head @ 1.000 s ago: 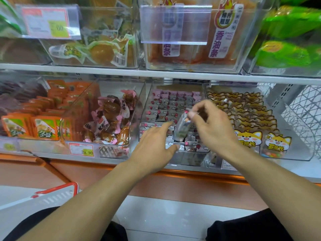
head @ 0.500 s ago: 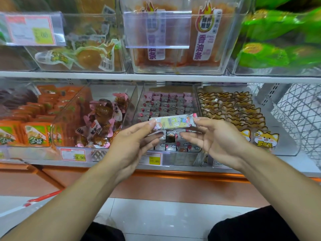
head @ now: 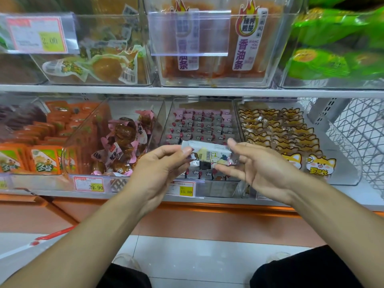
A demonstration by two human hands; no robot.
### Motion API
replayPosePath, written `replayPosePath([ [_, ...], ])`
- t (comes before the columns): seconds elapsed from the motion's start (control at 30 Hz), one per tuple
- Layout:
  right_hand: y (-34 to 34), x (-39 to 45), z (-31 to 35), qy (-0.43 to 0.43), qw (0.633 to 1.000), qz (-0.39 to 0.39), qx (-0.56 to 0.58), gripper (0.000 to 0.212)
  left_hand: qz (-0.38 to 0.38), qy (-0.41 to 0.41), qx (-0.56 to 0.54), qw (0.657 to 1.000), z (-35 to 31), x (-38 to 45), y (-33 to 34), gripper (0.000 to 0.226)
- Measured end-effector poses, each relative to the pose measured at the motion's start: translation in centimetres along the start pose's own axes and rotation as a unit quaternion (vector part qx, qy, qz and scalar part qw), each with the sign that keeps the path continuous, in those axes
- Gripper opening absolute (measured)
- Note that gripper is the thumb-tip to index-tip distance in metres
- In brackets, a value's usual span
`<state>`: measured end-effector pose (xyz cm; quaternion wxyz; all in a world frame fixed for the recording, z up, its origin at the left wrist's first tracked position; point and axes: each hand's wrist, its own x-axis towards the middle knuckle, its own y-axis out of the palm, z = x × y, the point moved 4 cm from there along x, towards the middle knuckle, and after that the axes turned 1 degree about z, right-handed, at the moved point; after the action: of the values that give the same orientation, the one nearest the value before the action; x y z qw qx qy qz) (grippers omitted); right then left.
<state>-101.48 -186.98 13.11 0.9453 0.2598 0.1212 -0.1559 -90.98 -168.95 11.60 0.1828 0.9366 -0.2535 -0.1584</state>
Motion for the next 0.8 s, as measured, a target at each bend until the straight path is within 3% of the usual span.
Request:
replayPosePath([
  [0.07, -0.1, 0.0, 0.0, -0.030, 0.999, -0.008, -0.023, 0.024, 0.011, -0.010, -0.008, 1.000, 0.0, -0.1, 0.1, 0.042],
  [0.13, -0.3, 0.1, 0.1, -0.081, 0.995, -0.001, -0.064, 0.030, 0.034, -0.042, -0.024, 0.998, 0.2, -0.4, 0.4, 0.048],
  [0.23, 0.0, 0.0, 0.5, -0.171, 0.966, 0.014, -0.194, 0.037, 0.043, -0.096, -0.013, 0.994, 0.6, -0.8, 0.8, 0.057],
  [0.37, 0.3, -0.2, 0.3, -0.232, 0.937, 0.025, -0.261, 0.046, 0.049, -0.101, 0.000, 0.994, 0.8, -1.0, 0.9, 0.031],
  [0.47, 0.2, 0.0, 0.3, -0.207, 0.949, 0.016, -0.237, 0.048, 0.051, -0.036, 0.010, 0.998, 0.2, -0.7, 0.7, 0.042],
  [0.6, 0.2, 0.3, -0.4, -0.080, 0.987, 0.021, -0.138, 0.068, 0.048, 0.055, 0.067, 0.995, -0.3, -0.3, 0.4, 0.044],
  [0.7, 0.5, 0.2, -1.0, -0.033, 0.988, 0.020, -0.147, 0.055, 0.076, 0.103, 0.134, 0.983, -0.1, -0.4, 0.5, 0.041],
  [0.8, 0.5, 0.2, -1.1, -0.043, 0.991, 0.016, -0.126, 0.042, 0.084, 0.098, 0.141, 0.982, 0.1, -0.3, 0.5, 0.044],
])
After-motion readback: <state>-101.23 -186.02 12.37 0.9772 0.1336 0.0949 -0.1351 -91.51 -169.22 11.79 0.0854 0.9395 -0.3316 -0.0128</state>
